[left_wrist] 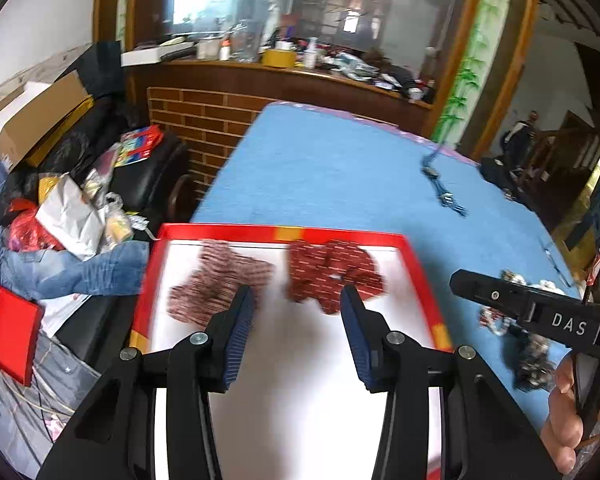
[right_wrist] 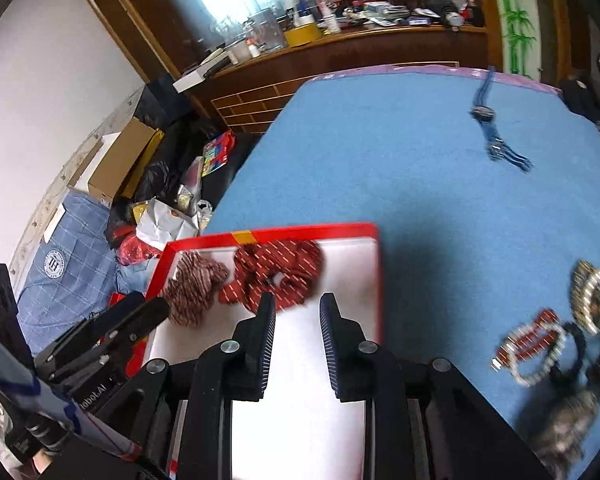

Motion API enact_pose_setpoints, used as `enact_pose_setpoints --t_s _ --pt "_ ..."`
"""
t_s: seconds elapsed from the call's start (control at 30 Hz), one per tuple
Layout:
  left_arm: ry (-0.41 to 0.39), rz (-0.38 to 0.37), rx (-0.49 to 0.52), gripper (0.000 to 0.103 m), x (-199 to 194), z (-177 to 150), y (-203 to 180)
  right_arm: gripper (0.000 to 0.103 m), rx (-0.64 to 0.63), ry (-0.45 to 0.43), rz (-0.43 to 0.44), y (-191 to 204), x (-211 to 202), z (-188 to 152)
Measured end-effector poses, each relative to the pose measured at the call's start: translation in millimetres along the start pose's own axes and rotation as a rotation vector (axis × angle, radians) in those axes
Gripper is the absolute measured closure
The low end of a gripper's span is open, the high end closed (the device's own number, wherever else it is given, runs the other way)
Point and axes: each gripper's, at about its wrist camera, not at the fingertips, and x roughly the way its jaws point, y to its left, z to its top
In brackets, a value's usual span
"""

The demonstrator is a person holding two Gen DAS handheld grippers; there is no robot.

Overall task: Organize jewelry
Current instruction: 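Grasp the grey sheer scrunchie with the left tool while the right tool grasps the white polka-dot scrunchie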

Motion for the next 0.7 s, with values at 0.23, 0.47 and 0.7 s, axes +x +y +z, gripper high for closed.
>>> enact_pose_setpoints --t_s 0.23,0.47,0.7 --pt "0.013 -0.091 0.081 0.060 -9 -22 -62 0.078 0.070 -0.028 -0.008 -52 -49 -29" --pt "0.075 -0.187 0.188 0.058 1 -46 -134 0.078 0.185 -0.079 -0.050 -121 -108 -56" --pt "0.153 -0.276 0.283 0.052 19 -66 -203 0.071 0.317 -0.140 -0.095 -186 -156 -86"
